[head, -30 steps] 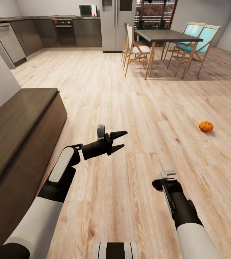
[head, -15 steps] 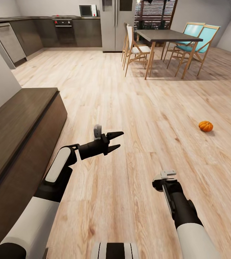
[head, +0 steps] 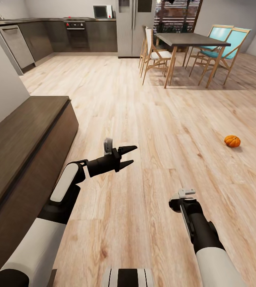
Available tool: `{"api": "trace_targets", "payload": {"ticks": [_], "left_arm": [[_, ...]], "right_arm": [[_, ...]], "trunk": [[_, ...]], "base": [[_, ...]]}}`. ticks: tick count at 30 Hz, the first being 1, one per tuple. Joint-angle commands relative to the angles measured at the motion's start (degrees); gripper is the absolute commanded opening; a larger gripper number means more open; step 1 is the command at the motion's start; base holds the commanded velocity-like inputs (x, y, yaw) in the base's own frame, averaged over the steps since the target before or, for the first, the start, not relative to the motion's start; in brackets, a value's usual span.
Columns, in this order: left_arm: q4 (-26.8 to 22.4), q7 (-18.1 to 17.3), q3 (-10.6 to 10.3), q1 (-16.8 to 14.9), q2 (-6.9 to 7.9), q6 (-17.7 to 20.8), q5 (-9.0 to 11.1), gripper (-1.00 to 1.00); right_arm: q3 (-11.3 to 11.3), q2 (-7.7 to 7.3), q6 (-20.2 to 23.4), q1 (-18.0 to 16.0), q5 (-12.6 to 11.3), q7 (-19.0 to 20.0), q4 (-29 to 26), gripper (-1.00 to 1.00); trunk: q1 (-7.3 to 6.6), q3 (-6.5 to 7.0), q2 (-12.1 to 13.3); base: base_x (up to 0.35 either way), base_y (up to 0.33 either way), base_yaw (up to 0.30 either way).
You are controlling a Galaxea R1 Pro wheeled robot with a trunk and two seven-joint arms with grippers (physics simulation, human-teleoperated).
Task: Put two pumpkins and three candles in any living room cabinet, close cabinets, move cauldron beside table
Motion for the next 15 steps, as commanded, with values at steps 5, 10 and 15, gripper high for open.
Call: {"api": "trace_targets", "payload": {"ticks": [5,10,15], "left_arm": [[0.0,0.0,0.0,0.0,0.00,0.0,0.0,1.00],[0.0,0.0,0.0,0.0,0.00,0.0,0.0,1.00],[0.1,0.0,0.0,0.0,-0.05,0.0,0.0,1.00]], "right_arm": [[0.0,0.00,0.0,0.0,0.0,0.0,0.0,-1.00],[0.0,0.00,0.0,0.0,0.0,0.0,0.0,-1.00],[0.0,0.00,0.0,0.0,0.0,0.0,0.1,-1.00]], "trunk": [[0.00,0.00,0.0],[0.00,0.00,0.0],[0.00,0.00,0.0]], "base": [[0.000,0.000,0.002],[-0.059,0.000,0.000],[-0.208,0.000,0.000]]}}
